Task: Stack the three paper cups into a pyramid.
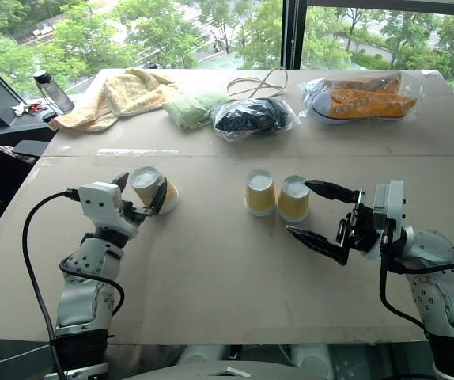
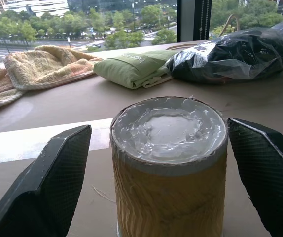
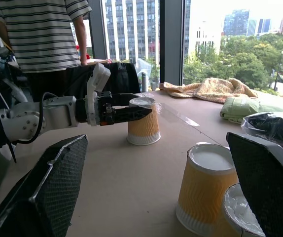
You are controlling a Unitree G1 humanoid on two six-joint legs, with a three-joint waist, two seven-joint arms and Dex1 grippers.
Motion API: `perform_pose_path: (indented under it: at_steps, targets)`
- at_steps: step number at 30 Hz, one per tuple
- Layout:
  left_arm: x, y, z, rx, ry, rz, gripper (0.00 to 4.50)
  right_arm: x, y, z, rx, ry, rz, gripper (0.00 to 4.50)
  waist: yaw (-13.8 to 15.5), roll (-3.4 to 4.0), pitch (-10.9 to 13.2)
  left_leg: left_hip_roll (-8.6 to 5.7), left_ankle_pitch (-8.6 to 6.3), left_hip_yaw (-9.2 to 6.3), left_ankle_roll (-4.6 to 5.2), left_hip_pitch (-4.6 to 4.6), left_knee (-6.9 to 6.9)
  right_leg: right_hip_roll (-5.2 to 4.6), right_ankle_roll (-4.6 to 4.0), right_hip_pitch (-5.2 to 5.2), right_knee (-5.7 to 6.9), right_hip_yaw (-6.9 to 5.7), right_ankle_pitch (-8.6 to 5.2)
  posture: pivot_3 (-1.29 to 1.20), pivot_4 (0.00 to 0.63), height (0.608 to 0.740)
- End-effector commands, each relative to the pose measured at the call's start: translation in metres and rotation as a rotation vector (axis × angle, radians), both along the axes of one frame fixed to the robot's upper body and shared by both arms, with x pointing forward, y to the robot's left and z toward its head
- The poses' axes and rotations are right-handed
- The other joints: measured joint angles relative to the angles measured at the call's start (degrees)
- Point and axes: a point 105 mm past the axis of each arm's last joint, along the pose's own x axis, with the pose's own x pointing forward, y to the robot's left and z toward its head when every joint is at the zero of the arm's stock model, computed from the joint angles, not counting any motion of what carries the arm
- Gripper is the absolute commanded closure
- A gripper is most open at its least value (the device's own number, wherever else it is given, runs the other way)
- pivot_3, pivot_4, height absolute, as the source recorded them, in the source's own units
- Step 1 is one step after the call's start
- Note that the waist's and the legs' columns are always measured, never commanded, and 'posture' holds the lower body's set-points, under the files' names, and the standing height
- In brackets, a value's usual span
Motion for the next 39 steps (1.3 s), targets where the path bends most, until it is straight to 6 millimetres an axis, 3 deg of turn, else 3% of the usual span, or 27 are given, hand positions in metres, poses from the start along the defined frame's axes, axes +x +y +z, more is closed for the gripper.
perform_pose_path:
  at_steps: [1, 3, 9, 16, 21, 24, 27, 30, 33, 39]
  targets:
    - [0.000, -0.003, 0.006, -0.011, -0.035, -0.012, 1.48, -0.005, -0.001, 0.011, 0.017, -0.063, 0.006, 0.00, 0.1, 0.00, 0.0, 0.00, 0.00, -0.01, 0.00, 0.00, 0.00, 0.00, 0.00, 0.00, 0.00, -0.01, 0.00, 0.00, 0.150, 0.734]
    - [0.000, -0.003, 0.005, -0.009, -0.028, -0.010, 2.13, -0.005, -0.002, 0.010, 0.015, -0.063, 0.006, 0.00, 0.1, 0.00, 0.0, 0.00, 0.00, -0.01, 0.00, 0.00, 0.00, 0.00, 0.00, 0.00, 0.00, -0.02, 0.00, 0.00, 0.150, 0.734]
    - [0.002, -0.003, 0.009, -0.007, -0.045, -0.010, 2.13, -0.003, -0.003, 0.009, 0.011, -0.065, 0.008, 0.00, 0.1, 0.00, 0.0, 0.00, 0.00, -0.01, 0.00, 0.00, 0.01, 0.00, 0.00, 0.00, 0.01, -0.01, 0.00, 0.00, 0.150, 0.734]
    - [0.016, -0.029, 0.047, -0.003, -0.145, -0.132, 2.13, 0.002, -0.019, 0.010, -0.002, -0.075, -0.035, 0.00, 0.2, -0.03, 0.0, -0.02, 0.00, -0.02, 0.00, -0.03, 0.07, 0.01, 0.02, 0.01, 0.01, -0.04, 0.01, 0.00, 0.150, 0.734]
    - [0.031, -0.081, 0.099, 0.024, -0.197, -0.450, 2.13, 0.008, -0.044, 0.013, 0.002, -0.081, -0.132, 0.00, 0.2, -0.08, 0.0, -0.03, 0.01, -0.06, -0.02, -0.08, 0.14, 0.06, 0.04, 0.01, 0.06, -0.12, 0.03, 0.00, 0.150, 0.734]
    - [0.030, -0.103, 0.116, 0.067, -0.197, -0.610, 2.13, 0.009, -0.053, 0.013, -0.003, -0.080, -0.169, 0.00, -0.1, -0.06, 0.0, -0.05, 0.01, -0.03, -0.02, -0.08, 0.17, 0.11, 0.05, 0.00, 0.07, -0.14, 0.03, 0.00, 0.150, 0.734]
    - [0.026, -0.142, 0.136, 0.169, -0.207, -0.875, 2.13, 0.006, -0.065, 0.010, -0.022, -0.067, -0.218, 0.00, -0.3, -0.08, 0.0, -0.04, 0.01, 0.03, -0.01, -0.07, 0.13, 0.12, 0.06, -0.01, 0.03, -0.14, 0.03, 0.00, 0.150, 0.734]
    - [0.021, -0.166, 0.138, 0.181, -0.178, -1.053, 2.13, 0.003, -0.066, 0.009, -0.032, -0.068, -0.231, 0.00, -0.3, -0.07, 0.0, -0.04, 0.02, -0.01, -0.01, -0.10, 0.15, 0.20, 0.06, -0.01, 0.01, -0.22, 0.03, 0.00, 0.150, 0.734]
    - [0.016, -0.183, 0.126, 0.232, -0.118, -1.193, 2.13, 0.001, -0.064, 0.012, -0.023, -0.076, -0.245, 0.00, -0.8, -0.06, 0.0, -0.03, 0.01, 0.11, -0.01, -0.04, 0.15, 0.20, 0.06, 0.01, 0.03, -0.18, 0.03, 0.00, 0.150, 0.734]
    - [0.016, -0.195, 0.114, 0.263, -0.055, -1.290, 2.13, -0.006, -0.063, 0.010, -0.025, -0.072, -0.272, 0.00, -1.5, -0.07, 0.0, 0.00, 0.02, 0.05, -0.01, -0.05, 0.15, 0.23, 0.06, 0.00, 0.08, -0.11, 0.03, 0.00, 0.150, 0.734]
